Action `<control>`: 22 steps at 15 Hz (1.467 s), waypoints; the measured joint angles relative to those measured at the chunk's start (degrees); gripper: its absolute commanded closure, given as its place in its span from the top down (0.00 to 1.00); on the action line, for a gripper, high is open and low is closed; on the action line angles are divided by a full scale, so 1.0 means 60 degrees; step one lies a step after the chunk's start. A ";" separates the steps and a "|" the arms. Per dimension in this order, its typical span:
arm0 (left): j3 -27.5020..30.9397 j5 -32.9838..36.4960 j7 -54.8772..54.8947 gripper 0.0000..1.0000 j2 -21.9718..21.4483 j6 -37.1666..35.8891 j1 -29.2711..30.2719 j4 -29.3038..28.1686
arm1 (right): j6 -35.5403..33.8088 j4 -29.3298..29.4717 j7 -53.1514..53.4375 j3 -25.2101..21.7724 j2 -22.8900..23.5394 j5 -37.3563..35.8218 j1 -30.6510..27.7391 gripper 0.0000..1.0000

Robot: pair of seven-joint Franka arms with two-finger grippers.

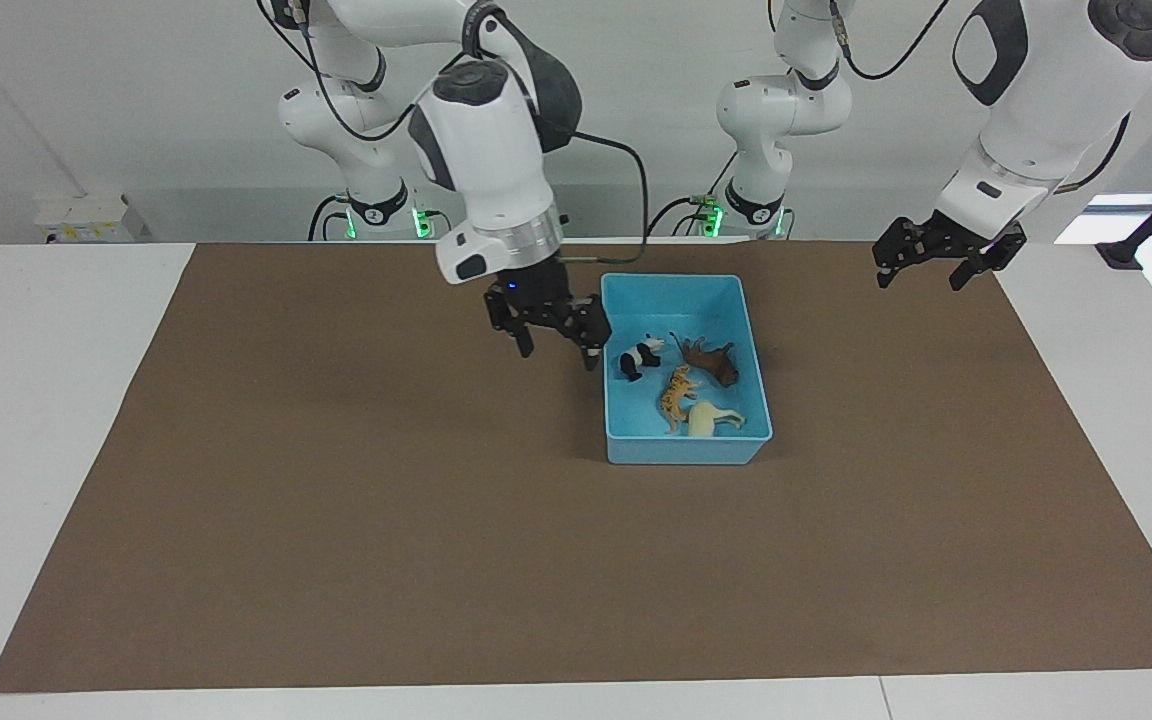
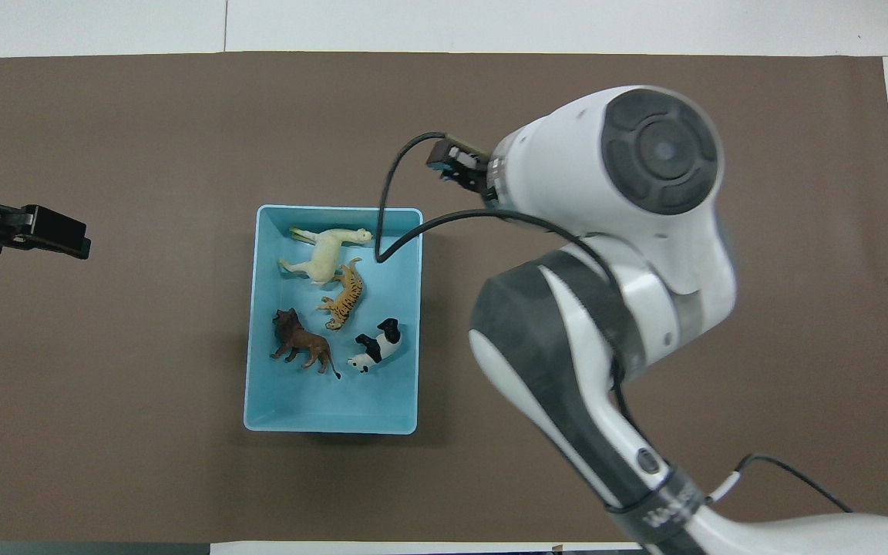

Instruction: Put all toys into storage box

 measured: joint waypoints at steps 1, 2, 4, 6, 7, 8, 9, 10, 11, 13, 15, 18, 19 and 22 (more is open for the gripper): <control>-0.0004 -0.0001 0.0000 1.00 0.0000 -0.0006 0.0000 -0.0015 | -0.0276 -0.0004 -0.1043 -0.0006 -0.0104 -0.0001 -0.0512 1.00; -0.0008 -0.0001 0.0000 1.00 0.0000 -0.0013 0.0000 -0.0024 | -0.0554 -0.0006 -0.1999 -0.0012 -0.0178 -0.0001 -0.1022 1.00; -0.0010 -0.0001 0.0000 1.00 0.0000 -0.0027 0.0000 -0.0025 | -0.1077 -0.0007 -0.3506 -0.0022 -0.0321 -0.0168 -0.1915 1.00; -0.0011 -0.0001 0.0000 1.00 0.0000 -0.0036 0.0001 -0.0025 | -0.1510 -0.0008 -0.5166 -0.0020 -0.0502 -0.0631 -0.2757 1.00; -0.0015 -0.0001 0.0001 1.00 0.0000 -0.0044 0.0001 -0.0025 | -0.1661 -0.0011 -0.6098 -0.0025 -0.0592 -0.0712 -0.3202 1.00; -0.0024 -0.0001 0.0010 1.00 0.0000 -0.0050 0.0000 -0.0027 | -0.1778 -0.0013 -0.6840 -0.0029 -0.0684 -0.0726 -0.3636 1.00; -0.0037 -0.0001 0.0033 1.00 -0.0002 -0.0050 0.0000 -0.0026 | -0.1943 -0.0014 -0.7325 -0.0035 -0.0804 -0.0730 -0.4049 1.00; -0.0065 -0.0001 0.0046 1.00 -0.0010 -0.0030 0.0000 -0.0016 | -0.2187 -0.0014 -0.7576 -0.0035 -0.0951 -0.0732 -0.4427 1.00; -0.0110 -0.0001 0.0047 1.00 -0.0022 -0.0014 -0.0002 0.0017 | -0.2488 -0.0014 -0.7709 -0.0029 -0.1108 -0.0732 -0.4731 1.00; -0.0206 -0.0001 0.0048 1.00 -0.0085 -0.0023 -0.0005 0.0086 | -0.3299 -0.0018 -0.7787 -0.0021 -0.1483 -0.0733 -0.5078 1.00; -0.0231 -0.0001 0.0048 1.00 -0.0181 -0.0028 -0.0007 0.0106 | -0.4291 -0.0101 -0.7787 -0.0016 -0.1994 -0.0744 -0.5159 1.00; -0.0226 -0.0001 0.0048 1.00 -0.0244 -0.0047 -0.0007 0.0088 | -0.4714 -0.0741 -0.7807 -0.0007 -0.2832 -0.0951 -0.5194 1.00; -0.0224 -0.0001 0.0048 1.00 -0.0250 -0.0048 -0.0006 0.0064 | -0.4714 -0.0914 -0.7897 -0.0004 -0.2972 -0.1036 -0.5251 1.00; -0.0181 -0.0001 0.0048 1.00 -0.0251 -0.0049 0.0007 0.0018 | -0.4938 -0.1110 -0.8184 -0.0005 -0.3047 -0.1119 -0.5382 1.00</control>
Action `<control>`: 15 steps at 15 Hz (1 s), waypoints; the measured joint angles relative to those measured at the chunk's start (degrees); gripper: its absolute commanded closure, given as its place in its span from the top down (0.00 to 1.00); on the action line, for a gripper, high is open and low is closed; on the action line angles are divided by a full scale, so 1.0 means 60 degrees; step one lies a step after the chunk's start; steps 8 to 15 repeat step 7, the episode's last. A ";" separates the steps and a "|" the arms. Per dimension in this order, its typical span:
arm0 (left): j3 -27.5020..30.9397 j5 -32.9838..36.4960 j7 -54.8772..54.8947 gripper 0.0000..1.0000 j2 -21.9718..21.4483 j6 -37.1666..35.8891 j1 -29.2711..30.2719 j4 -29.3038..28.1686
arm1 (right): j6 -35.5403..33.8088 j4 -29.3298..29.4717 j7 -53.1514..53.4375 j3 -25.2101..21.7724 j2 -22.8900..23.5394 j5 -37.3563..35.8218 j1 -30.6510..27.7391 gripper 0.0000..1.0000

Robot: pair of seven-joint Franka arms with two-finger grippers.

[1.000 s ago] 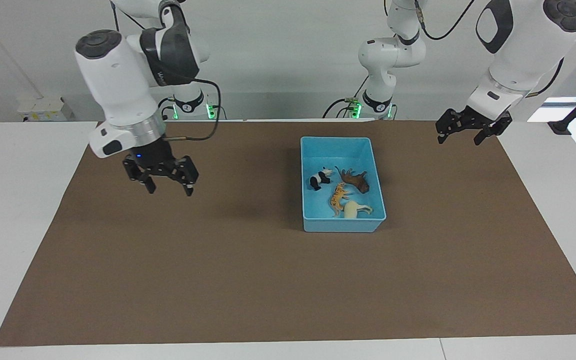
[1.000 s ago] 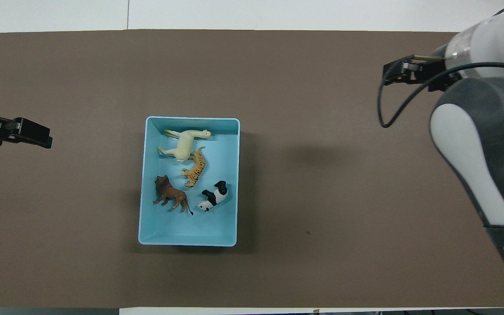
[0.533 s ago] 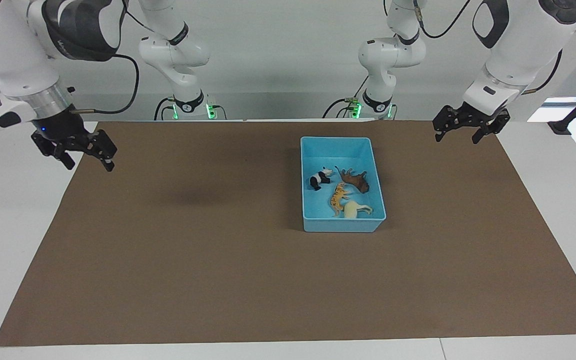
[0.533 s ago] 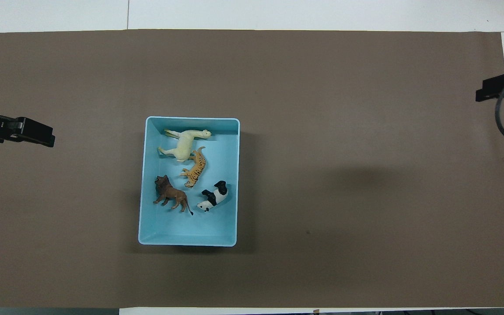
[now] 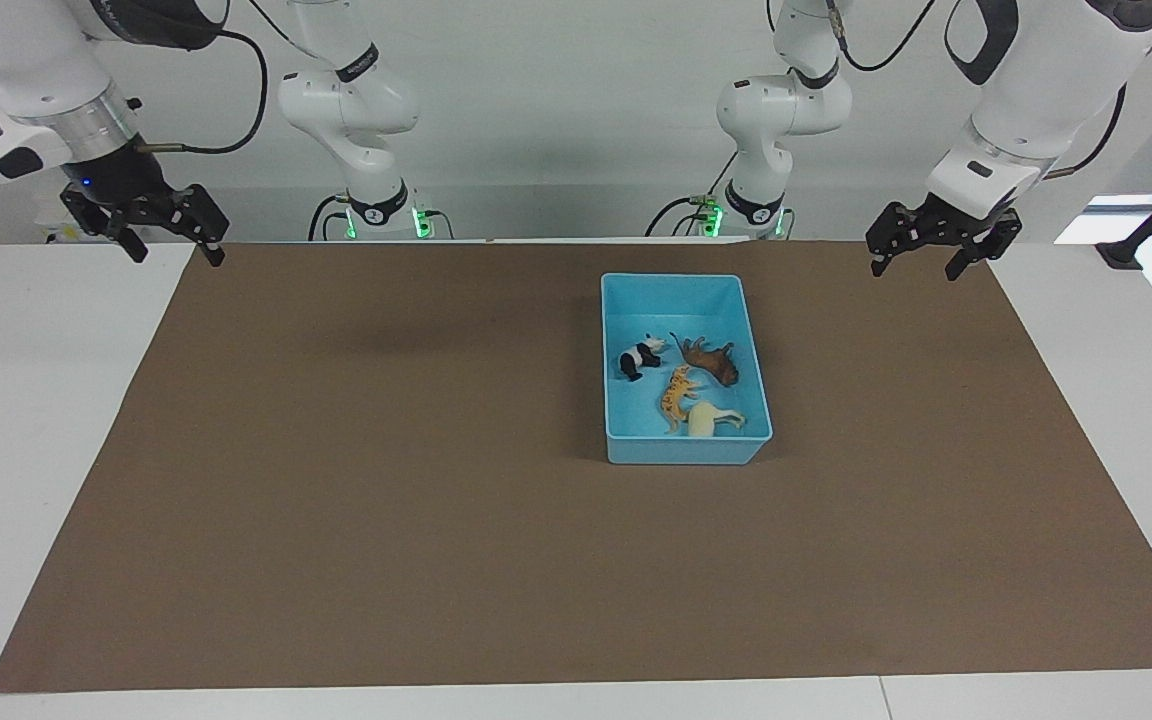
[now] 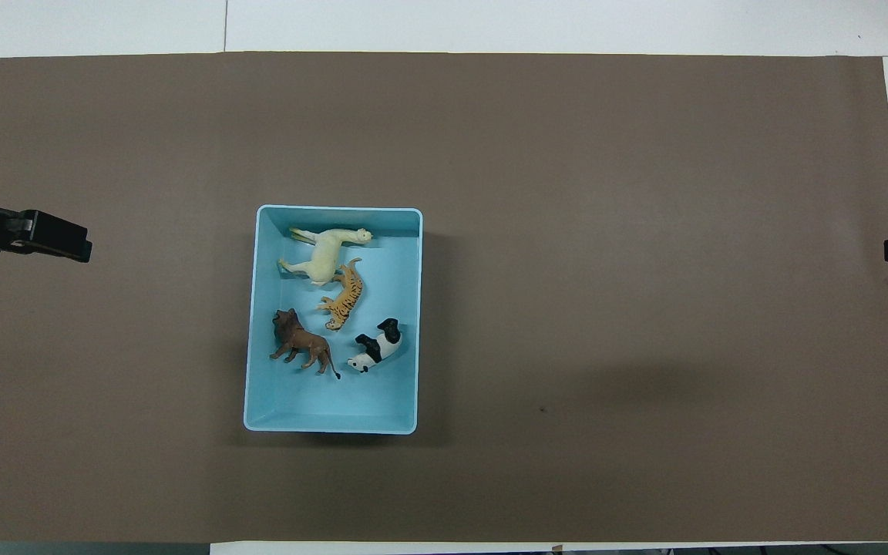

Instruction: Put all toys into storage box

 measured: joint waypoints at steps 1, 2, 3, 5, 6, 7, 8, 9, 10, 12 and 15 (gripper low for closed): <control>0.0013 0.0000 0.0000 1.00 0.0000 0.0000 0.0003 0.0000 | -0.0056 -0.0009 0.0000 0.0001 0.0000 -0.0036 -0.0004 1.00; 0.0018 0.0000 0.0000 1.00 -0.0001 0.0000 0.0004 0.0000 | -0.0035 -0.0005 0.0000 0.0005 -0.0001 -0.0149 -0.0004 1.00; 0.0019 0.0000 0.0000 1.00 -0.0001 0.0000 0.0005 0.0000 | 0.0009 0.0002 -0.0001 0.0010 -0.0002 -0.0286 -0.0004 1.00; 0.0020 0.0000 0.0000 1.00 -0.0001 0.0000 0.0005 0.0000 | 0.0032 0.0004 0.0000 0.0011 -0.0002 -0.0323 -0.0004 1.00; 0.0020 0.0000 0.0000 1.00 -0.0001 0.0000 0.0005 0.0000 | 0.0034 0.0004 0.0000 0.0013 -0.0002 -0.0326 -0.0004 1.00; 0.0020 0.0000 0.0000 1.00 -0.0001 0.0000 0.0006 0.0000 | 0.0034 0.0004 0.0000 0.0014 -0.0002 -0.0329 -0.0004 1.00; 0.0020 0.0000 0.0000 1.00 -0.0001 0.0000 0.0006 0.0000 | 0.0034 0.0004 0.0000 0.0014 -0.0002 -0.0329 -0.0004 1.00; 0.0020 0.0000 0.0000 1.00 -0.0001 0.0000 0.0006 0.0000 | 0.0034 0.0004 0.0000 0.0014 -0.0002 -0.0329 -0.0004 1.00; 0.0020 0.0000 0.0000 1.00 -0.0001 0.0000 0.0006 0.0000 | 0.0034 0.0004 0.0000 0.0014 -0.0002 -0.0329 -0.0004 1.00; 0.0020 0.0000 0.0000 1.00 -0.0001 0.0000 0.0006 0.0000 | 0.0034 0.0004 0.0000 0.0014 -0.0002 -0.0329 -0.0004 1.00; 0.0020 0.0000 0.0000 1.00 -0.0001 0.0000 0.0006 0.0000 | 0.0034 0.0004 0.0000 0.0014 -0.0002 -0.0329 -0.0004 1.00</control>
